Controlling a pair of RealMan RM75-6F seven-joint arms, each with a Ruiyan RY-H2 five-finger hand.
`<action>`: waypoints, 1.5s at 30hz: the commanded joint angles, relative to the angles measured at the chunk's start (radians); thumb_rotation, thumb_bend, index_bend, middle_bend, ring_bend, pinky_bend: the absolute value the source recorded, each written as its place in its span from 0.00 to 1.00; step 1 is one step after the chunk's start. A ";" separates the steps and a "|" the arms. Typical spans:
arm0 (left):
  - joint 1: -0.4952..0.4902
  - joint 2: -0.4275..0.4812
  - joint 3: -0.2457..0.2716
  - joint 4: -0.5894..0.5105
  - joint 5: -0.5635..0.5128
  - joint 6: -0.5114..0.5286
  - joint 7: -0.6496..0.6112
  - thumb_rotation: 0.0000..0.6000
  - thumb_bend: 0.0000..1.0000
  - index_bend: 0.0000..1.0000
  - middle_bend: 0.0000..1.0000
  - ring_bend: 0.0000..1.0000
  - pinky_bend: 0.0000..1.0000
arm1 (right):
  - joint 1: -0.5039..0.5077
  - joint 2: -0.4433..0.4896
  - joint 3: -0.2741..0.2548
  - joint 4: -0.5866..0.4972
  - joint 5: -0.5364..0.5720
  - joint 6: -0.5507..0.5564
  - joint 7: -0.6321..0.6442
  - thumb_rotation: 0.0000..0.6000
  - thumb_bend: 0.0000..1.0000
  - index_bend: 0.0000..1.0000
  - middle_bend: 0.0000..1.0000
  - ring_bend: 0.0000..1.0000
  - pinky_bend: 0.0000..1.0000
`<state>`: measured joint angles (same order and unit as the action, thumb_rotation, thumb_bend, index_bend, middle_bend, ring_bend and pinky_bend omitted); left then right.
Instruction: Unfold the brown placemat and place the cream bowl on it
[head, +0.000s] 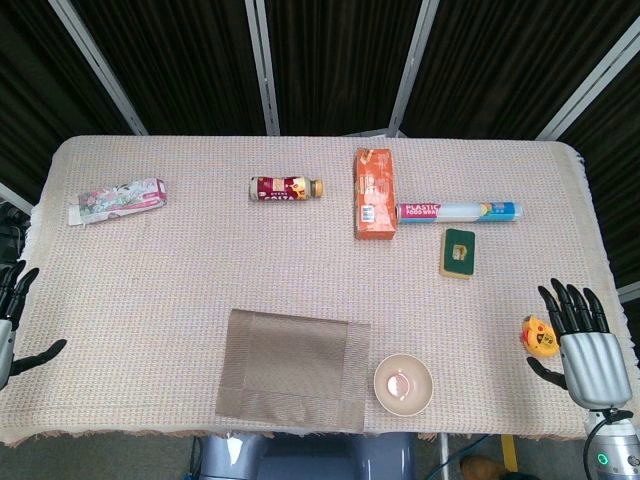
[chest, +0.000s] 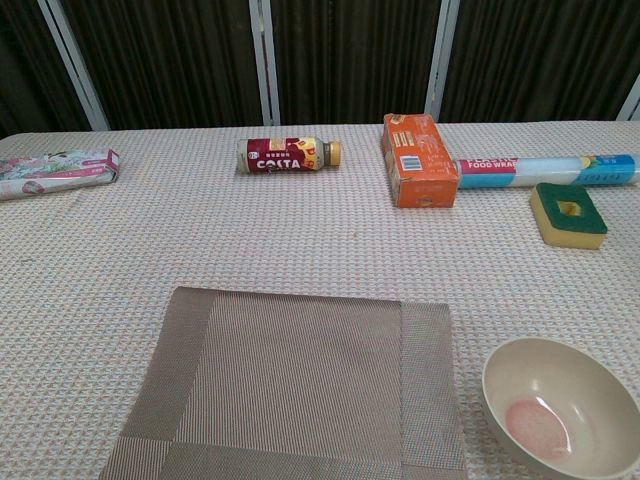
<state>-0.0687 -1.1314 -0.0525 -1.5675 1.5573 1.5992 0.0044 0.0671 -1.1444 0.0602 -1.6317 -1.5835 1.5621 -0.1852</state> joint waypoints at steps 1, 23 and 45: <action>0.002 0.001 0.000 0.000 0.000 0.002 -0.001 1.00 0.00 0.00 0.00 0.00 0.00 | 0.000 -0.001 0.003 -0.003 0.007 -0.002 -0.010 1.00 0.00 0.00 0.00 0.00 0.00; -0.010 -0.006 -0.018 -0.031 -0.038 -0.027 0.068 1.00 0.00 0.00 0.00 0.00 0.00 | 0.211 0.050 -0.261 0.065 -0.505 -0.337 0.069 1.00 0.00 0.10 0.00 0.00 0.00; -0.009 -0.005 -0.019 -0.030 -0.046 -0.034 0.069 1.00 0.00 0.00 0.00 0.00 0.00 | 0.274 -0.141 -0.223 0.189 -0.464 -0.423 -0.037 1.00 0.18 0.41 0.00 0.00 0.00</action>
<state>-0.0772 -1.1364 -0.0711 -1.5975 1.5108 1.5649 0.0730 0.3395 -1.2813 -0.1610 -1.4467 -2.0514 1.1398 -0.2256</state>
